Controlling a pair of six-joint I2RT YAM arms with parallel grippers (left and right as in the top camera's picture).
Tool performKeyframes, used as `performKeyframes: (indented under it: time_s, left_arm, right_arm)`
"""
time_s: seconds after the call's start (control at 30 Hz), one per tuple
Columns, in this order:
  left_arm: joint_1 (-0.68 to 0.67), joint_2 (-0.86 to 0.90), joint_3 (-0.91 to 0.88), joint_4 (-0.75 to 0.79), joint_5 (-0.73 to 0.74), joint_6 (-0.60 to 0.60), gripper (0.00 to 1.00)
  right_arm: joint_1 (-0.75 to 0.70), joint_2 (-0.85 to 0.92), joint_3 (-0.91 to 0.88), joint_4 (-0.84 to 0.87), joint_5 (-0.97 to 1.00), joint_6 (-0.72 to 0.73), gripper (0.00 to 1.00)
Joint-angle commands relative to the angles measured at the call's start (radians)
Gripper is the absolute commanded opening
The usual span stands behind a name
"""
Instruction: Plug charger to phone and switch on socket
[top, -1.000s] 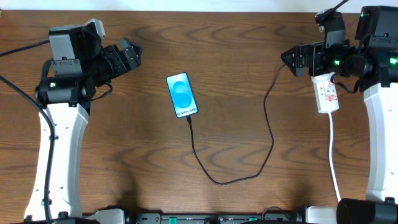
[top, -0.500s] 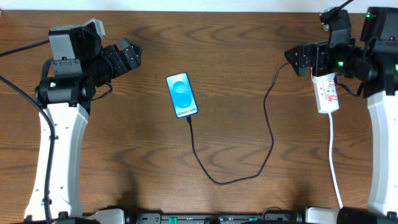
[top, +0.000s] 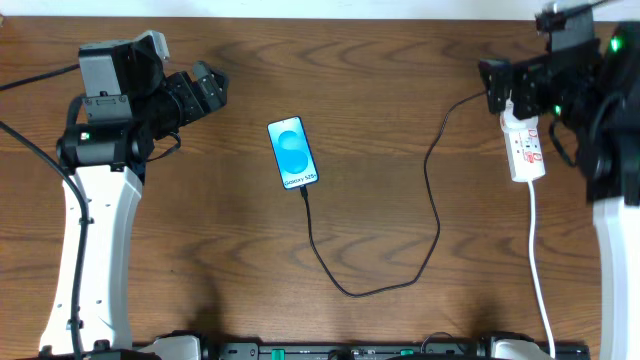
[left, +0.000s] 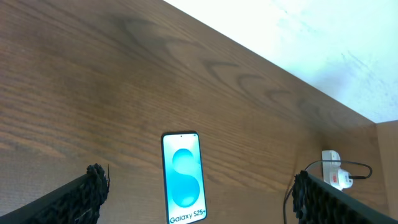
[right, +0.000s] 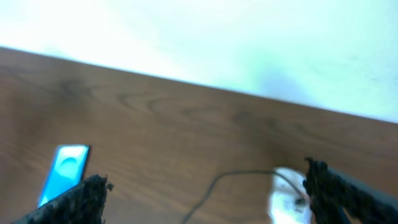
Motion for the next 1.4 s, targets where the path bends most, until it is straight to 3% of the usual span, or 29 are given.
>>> performKeyframes:
  time_s: [0.0, 0.23, 0.57, 1.03, 1.37]
  left_arm:
    - [0.005, -0.002, -0.001, 0.000, -0.010, 0.010, 0.96]
    - [0.005, -0.002, -0.001, 0.000, -0.010, 0.010, 0.96]
    - [0.005, -0.002, -0.001, 0.000, -0.010, 0.010, 0.96]
    - [0.005, -0.002, -0.001, 0.000, -0.010, 0.010, 0.96]
    - [0.005, -0.002, -0.001, 0.000, -0.010, 0.010, 0.96]
  right_arm:
    - [0.005, -0.110, -0.164, 0.126, 0.037, -0.030, 0.99]
    - [0.005, -0.370, -0.588, 0.460, 0.037, -0.030, 0.99]
    - [0.005, -0.750, -1.098, 0.746, 0.057, -0.048, 0.99]
    - [0.014, -1.189, -1.524, 0.877, 0.063, -0.048, 0.99]
    - [0.028, -1.314, -1.530, 0.655, 0.043, -0.033, 0.99]
